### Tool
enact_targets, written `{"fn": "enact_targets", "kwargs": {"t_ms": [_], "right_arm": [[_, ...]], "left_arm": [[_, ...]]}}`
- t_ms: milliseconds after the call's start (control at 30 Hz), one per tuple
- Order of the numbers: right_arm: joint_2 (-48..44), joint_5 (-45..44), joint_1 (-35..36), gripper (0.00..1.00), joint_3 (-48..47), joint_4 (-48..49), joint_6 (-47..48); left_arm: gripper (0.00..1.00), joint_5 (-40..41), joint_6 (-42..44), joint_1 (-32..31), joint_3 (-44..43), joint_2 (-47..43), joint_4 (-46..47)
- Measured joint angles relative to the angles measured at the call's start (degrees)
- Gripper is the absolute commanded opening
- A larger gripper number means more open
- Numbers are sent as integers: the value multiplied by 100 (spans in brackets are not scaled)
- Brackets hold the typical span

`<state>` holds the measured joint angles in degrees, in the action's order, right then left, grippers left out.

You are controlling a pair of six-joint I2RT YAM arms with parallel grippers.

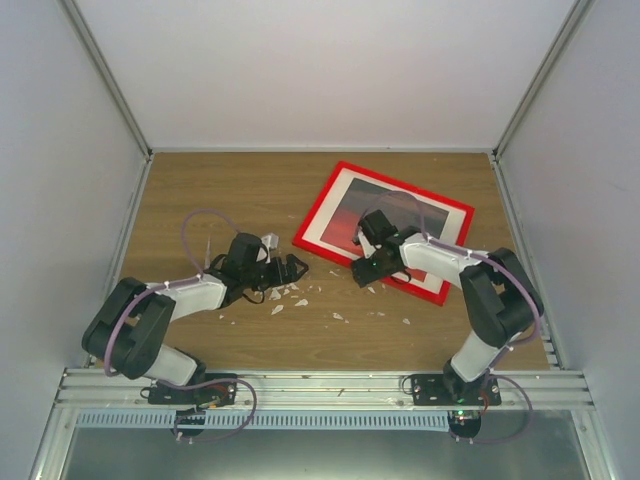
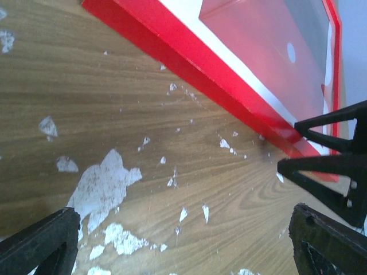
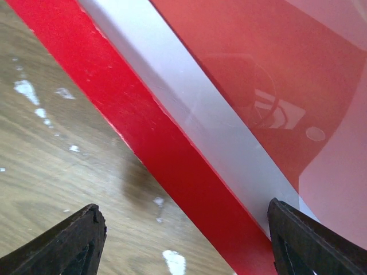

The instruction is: Take the photo out of the frame

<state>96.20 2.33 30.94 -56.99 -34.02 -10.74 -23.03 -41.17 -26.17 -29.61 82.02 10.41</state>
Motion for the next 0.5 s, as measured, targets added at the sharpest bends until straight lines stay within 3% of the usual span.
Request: {"fn": "enact_targets", "kwargs": {"t_ms": [500], "right_arm": [[138,1047,861,79,-302,216,-133]], "left_arm": [[99,-26,11,2,-525,892,313]]}}
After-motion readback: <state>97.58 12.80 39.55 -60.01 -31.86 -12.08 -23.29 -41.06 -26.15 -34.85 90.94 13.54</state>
